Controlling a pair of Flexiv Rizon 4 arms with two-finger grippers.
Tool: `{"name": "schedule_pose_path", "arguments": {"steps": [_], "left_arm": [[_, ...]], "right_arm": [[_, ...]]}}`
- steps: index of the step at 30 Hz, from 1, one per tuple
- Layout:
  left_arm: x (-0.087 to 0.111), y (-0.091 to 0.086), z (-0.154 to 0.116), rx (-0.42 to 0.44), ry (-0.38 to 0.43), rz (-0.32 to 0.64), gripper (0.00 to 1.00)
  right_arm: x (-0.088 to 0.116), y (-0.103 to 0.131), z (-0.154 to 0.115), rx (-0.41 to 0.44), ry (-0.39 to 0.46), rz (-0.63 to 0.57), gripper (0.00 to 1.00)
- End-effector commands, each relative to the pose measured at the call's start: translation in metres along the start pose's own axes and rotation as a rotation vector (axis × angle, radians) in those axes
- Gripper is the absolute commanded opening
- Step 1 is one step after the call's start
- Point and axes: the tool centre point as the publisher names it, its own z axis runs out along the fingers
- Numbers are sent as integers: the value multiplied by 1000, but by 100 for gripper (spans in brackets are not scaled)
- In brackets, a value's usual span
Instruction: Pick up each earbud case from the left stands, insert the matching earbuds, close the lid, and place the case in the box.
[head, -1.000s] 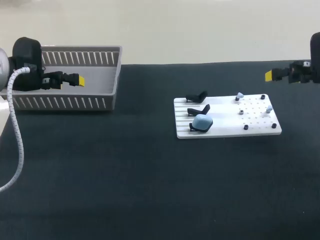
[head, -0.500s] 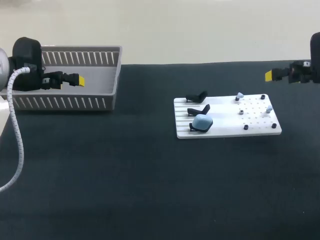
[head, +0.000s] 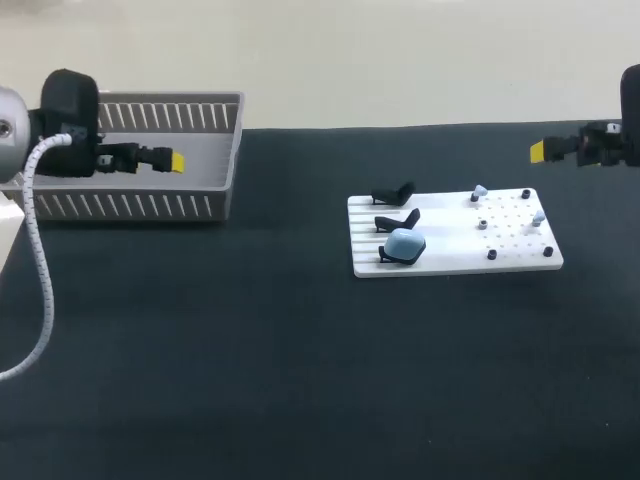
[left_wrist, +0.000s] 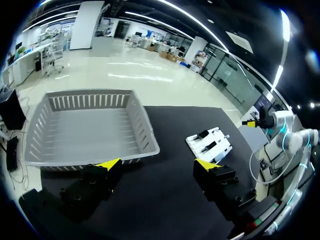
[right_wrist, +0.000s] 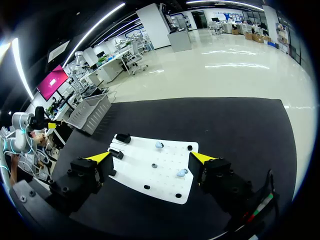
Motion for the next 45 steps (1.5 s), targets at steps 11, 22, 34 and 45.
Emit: {"name": "schedule_pose_path", "arguments": {"steps": [11, 22, 34, 45], "left_arm": [[0, -51, 5, 320, -26, 343, 100], [14, -85, 18, 576, 41, 572, 100], [22, -103, 22, 581, 91, 687, 100], [22, -103, 22, 581, 91, 687, 100]], "right_arm": [[0, 0, 0, 1, 0, -1, 100], [0, 0, 0, 1, 0, -1, 100], [0, 0, 0, 1, 0, -1, 100], [0, 0, 0, 1, 0, -1, 100]]}}
